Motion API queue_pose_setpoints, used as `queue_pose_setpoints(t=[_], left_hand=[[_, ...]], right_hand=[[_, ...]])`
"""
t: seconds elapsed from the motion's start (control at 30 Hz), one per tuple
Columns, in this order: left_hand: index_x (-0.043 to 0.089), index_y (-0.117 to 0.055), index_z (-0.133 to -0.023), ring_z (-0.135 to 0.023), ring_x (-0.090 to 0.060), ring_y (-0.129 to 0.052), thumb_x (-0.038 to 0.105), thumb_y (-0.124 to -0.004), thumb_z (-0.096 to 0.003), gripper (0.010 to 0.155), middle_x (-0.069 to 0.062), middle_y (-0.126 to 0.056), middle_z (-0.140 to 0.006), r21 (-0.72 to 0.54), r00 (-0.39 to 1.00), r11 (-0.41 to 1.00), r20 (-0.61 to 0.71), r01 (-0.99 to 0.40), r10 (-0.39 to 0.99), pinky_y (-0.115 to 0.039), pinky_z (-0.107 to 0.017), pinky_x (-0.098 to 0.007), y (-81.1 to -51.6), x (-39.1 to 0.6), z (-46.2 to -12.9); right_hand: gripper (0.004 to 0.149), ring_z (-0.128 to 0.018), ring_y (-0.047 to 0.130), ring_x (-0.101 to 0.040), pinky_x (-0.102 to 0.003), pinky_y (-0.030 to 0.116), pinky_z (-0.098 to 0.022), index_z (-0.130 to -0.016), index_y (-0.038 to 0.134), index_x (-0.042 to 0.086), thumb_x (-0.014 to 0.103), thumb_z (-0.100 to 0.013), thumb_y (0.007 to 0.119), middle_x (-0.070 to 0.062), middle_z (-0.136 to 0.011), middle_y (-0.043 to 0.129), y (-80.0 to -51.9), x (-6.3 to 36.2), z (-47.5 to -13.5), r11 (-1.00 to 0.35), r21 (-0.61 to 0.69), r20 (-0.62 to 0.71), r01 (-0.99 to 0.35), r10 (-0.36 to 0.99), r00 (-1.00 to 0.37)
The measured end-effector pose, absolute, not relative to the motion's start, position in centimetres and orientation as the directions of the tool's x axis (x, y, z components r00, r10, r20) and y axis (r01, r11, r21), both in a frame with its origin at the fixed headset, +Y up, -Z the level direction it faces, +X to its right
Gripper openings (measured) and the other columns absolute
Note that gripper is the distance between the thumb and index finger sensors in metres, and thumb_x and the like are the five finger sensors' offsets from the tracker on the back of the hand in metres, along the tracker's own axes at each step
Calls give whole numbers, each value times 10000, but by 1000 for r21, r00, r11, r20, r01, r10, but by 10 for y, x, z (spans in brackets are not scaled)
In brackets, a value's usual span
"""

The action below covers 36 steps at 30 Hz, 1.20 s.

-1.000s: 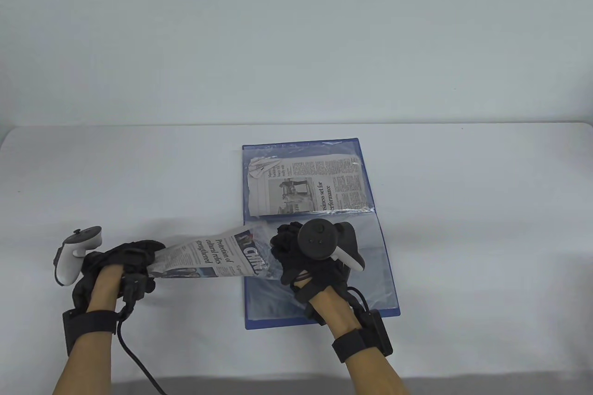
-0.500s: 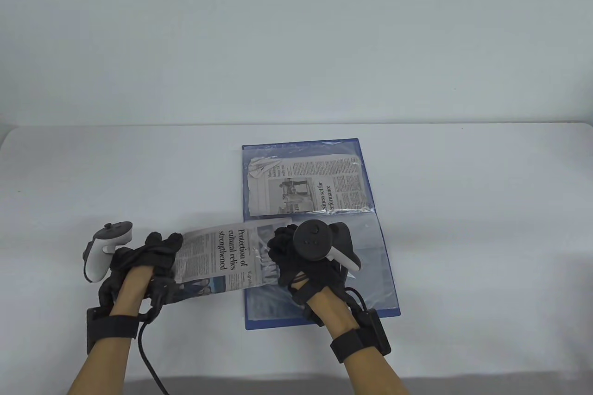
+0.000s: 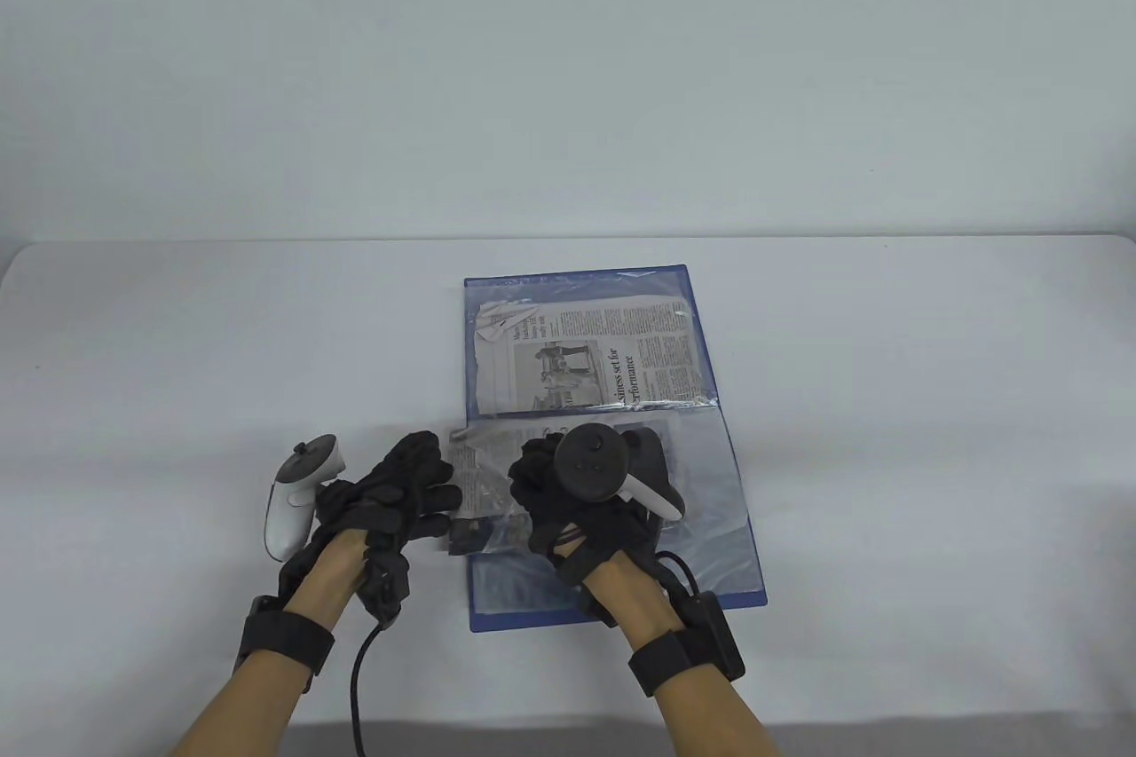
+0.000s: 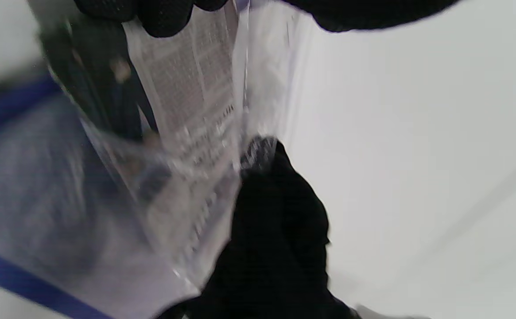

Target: Insert newspapers into folder

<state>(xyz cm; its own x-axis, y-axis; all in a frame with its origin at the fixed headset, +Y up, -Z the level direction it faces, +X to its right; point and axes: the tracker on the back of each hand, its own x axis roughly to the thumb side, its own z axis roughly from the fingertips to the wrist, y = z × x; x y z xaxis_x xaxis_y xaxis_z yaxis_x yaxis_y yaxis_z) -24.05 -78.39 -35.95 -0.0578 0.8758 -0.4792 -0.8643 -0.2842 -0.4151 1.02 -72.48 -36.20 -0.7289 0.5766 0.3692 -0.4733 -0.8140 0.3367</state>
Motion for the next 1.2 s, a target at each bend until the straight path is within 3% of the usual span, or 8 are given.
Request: queue_pose_setpoints(t=[0.17, 0.27, 0.37, 0.53, 0.7, 0.97, 1.1, 1.2], left_hand=[[234, -121, -1180, -1131, -497, -279, 495, -537, -618, 747, -195, -118, -1199, -473, -92, -369, -511, -800, 855, -350, -825, -679, -781, -221, -356], [215, -236, -1194, -1109, -478, -447, 482, -522, -621, 694, -180, -297, -1211, -386, 70, -125, -455, -914, 888, -474, -813, -639, -764, -233, -352], [221, -209, -1198, -1123, -501, -306, 483, -522, -622, 705, -179, -224, -1223, -414, 357, 156, -468, -897, 808, -374, -824, -655, -758, -241, -347], [216, -139, -1183, -1109, -493, -170, 487, -522, -618, 734, -175, -145, -1213, -465, 153, -119, -505, -877, 849, -309, -816, -657, -773, -222, -344], [223, -171, -1187, -1078, -535, -57, 493, -523, -616, 723, -164, -168, -1221, -565, 231, -63, -434, -823, 871, -258, -813, -673, -771, -204, -342], [212, -215, -1191, -1108, -515, -139, 489, -519, -616, 707, -163, -251, -1222, -522, 284, 47, -385, -852, 878, -305, -832, -651, -759, -204, -337], [193, -333, -1193, -1108, -462, -501, 489, -522, -616, 676, -170, -482, -1196, -436, 368, 180, -397, -882, 841, -523, -828, -587, -751, -212, -335], [199, -346, -1192, -1091, -449, -578, 493, -529, -613, 674, -162, -511, -1191, -433, 273, 75, -416, -898, 867, -583, -826, -558, -756, -215, -338]], right_hand=[[368, -984, 495, -472, -755, 311, -632, -914, 718, 113, 292, -594, 755, -209, -1059, 559, -724, 9, -362, -817, 342, 371, -465, 572, -731], [367, -984, 495, -473, -755, 310, -632, -914, 718, 114, 293, -595, 754, -209, -1058, 560, -723, 11, -362, -814, 338, 369, -473, 577, -729], [370, -984, 493, -474, -755, 309, -632, -914, 718, 113, 294, -594, 754, -211, -1059, 558, -723, 11, -362, -812, 339, 367, -475, 579, -728], [370, -984, 494, -473, -755, 311, -632, -914, 716, 107, 290, -595, 754, -210, -1059, 558, -724, 8, -361, -817, 345, 373, -462, 571, -731], [370, -984, 494, -473, -755, 311, -632, -915, 715, 106, 286, -594, 752, -209, -1059, 557, -724, 7, -361, -819, 347, 373, -456, 567, -735], [369, -985, 493, -472, -755, 311, -632, -914, 716, 106, 285, -594, 752, -207, -1060, 557, -722, 6, -361, -822, 337, 375, -459, 564, -736], [369, -984, 494, -471, -754, 311, -633, -915, 716, 107, 287, -595, 751, -210, -1059, 557, -721, 7, -361, -820, 329, 373, -468, 568, -733], [369, -983, 495, -473, -754, 311, -633, -915, 715, 106, 287, -595, 751, -209, -1060, 557, -721, 6, -361, -819, 326, 373, -472, 570, -732]])
